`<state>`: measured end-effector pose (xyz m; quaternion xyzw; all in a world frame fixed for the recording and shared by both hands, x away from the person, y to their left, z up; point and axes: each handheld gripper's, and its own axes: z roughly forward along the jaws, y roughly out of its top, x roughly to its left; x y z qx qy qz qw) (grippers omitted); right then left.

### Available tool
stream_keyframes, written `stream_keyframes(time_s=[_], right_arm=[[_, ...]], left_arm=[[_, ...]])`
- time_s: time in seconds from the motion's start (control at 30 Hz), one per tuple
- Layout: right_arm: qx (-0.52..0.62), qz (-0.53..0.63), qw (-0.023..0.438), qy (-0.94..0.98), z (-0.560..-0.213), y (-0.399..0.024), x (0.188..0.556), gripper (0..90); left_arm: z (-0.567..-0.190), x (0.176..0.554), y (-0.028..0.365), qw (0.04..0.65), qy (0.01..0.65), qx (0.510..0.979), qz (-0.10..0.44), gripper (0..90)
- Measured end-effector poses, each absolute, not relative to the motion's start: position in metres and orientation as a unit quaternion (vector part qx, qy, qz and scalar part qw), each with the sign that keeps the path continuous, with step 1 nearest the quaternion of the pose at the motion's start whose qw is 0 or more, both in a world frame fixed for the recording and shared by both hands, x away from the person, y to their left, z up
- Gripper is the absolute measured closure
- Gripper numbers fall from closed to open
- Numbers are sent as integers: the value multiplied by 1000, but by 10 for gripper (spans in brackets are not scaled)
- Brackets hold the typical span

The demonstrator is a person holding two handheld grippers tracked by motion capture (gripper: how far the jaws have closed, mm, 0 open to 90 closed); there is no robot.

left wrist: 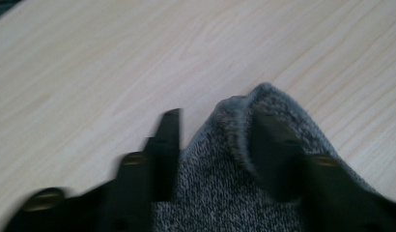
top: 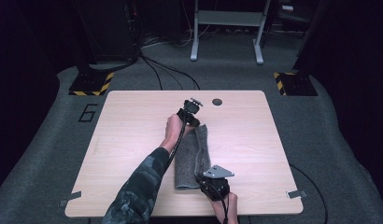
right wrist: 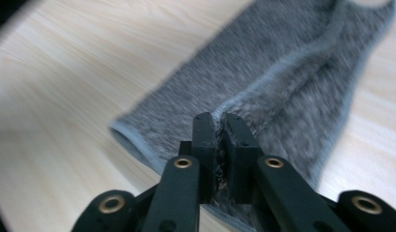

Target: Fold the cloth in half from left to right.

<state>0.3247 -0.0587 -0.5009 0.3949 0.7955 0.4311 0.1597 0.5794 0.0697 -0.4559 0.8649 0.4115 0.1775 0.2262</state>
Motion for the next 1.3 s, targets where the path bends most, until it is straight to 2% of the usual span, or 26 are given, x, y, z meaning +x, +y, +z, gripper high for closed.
stream_keyframes(time_s=[0.07, 0.1, 0.17, 0.27, 0.43, 0.67, 0.77, 0.83, 0.9, 0.93, 1.1, 1.3], right_arm=[[405, 420, 159, 796, -508, -63, 326, 755], [410, 416, 158, 796, -511, -65, 326, 738], [421, 404, 160, 796, -516, -69, 324, 645], [431, 396, 166, 794, -519, -75, 320, 596], [448, 386, 171, 788, -519, -84, 317, 563], [459, 380, 183, 782, -514, -95, 315, 447], [460, 392, 181, 776, -508, -103, 322, 358], [461, 390, 175, 778, -503, -103, 333, 265], [455, 399, 173, 777, -499, -102, 342, 230], [451, 389, 173, 785, -498, -100, 351, 178], [444, 363, 176, 800, -501, -97, 372, 187], [456, 320, 179, 811, -518, -101, 375, 181]], left_arm=[[-456, 576, 76, 236, 421, 858, 174, 308], [-456, 574, 82, 242, 424, 856, 171, 266], [-456, 570, 90, 248, 431, 851, 168, 227], [-455, 566, 104, 258, 428, 851, 160, 165], [-447, 564, 120, 288, 436, 837, 160, 147], [-444, 549, 127, 294, 425, 840, 166, 135], [-449, 539, 130, 291, 419, 844, 164, 134], [-451, 532, 131, 287, 415, 848, 163, 134], [-456, 523, 132, 280, 408, 854, 162, 133], [-459, 519, 131, 275, 407, 857, 156, 135], [-479, 500, 126, 247, 396, 870, 160, 146], [-503, 499, 123, 226, 392, 876, 166, 141]])
